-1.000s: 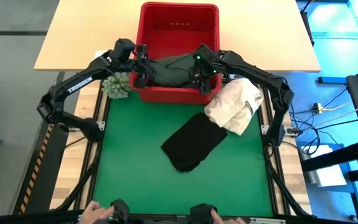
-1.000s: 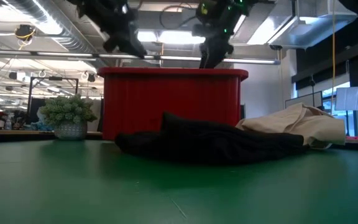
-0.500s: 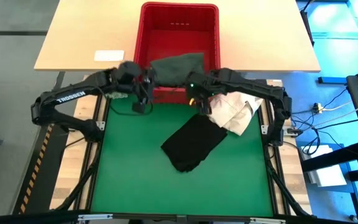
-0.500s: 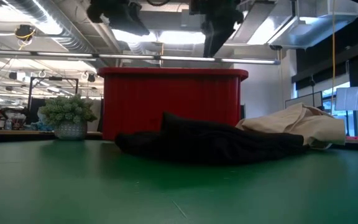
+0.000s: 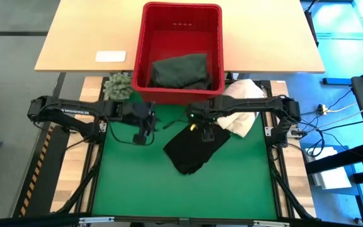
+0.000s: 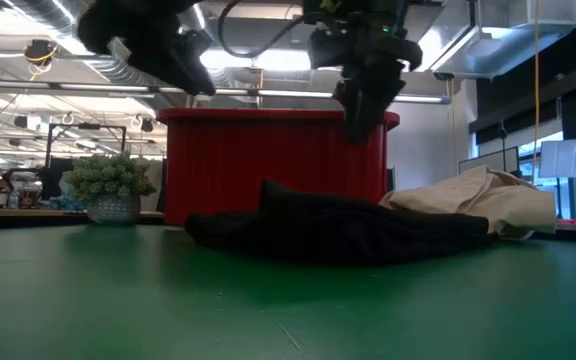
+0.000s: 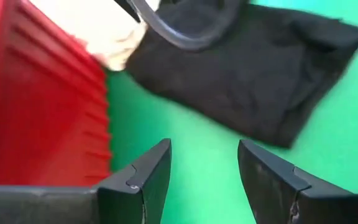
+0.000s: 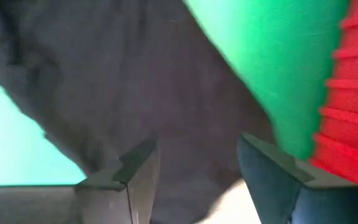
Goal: Fold laundry
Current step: Put the black folded shirt into the red bin
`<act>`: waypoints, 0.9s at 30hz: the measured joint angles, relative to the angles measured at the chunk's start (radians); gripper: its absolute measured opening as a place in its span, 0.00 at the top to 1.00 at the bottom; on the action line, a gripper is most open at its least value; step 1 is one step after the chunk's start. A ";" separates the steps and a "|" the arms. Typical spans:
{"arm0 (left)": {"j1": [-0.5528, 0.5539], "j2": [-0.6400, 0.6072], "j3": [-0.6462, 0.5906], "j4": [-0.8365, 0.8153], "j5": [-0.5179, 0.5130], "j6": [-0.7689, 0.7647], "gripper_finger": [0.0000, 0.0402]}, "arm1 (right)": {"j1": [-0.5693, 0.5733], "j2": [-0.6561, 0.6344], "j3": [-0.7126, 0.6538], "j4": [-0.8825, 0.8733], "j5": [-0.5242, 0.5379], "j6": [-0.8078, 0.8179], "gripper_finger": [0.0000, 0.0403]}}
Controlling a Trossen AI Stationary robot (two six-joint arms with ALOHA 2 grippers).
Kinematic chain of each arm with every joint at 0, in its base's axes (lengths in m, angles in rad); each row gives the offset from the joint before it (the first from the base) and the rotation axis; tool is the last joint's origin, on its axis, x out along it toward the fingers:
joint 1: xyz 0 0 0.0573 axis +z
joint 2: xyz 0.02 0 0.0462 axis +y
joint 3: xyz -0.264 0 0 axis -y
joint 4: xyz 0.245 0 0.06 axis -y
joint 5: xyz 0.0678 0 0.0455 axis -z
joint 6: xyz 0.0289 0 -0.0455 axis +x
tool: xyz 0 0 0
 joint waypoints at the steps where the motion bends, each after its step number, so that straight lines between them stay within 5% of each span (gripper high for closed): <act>1: -0.031 -0.013 -0.031 0.027 -0.012 -0.026 0.56 | 0.009 -0.012 -0.035 0.035 -0.012 0.013 0.48; 12: -0.276 -0.031 -0.336 0.513 -0.056 -0.281 0.56 | 0.145 -0.115 -0.350 0.299 -0.039 0.245 0.48; 27: -0.311 -0.020 -0.506 0.710 -0.093 -0.477 0.56 | 0.228 -0.116 -0.504 0.580 -0.013 0.348 0.48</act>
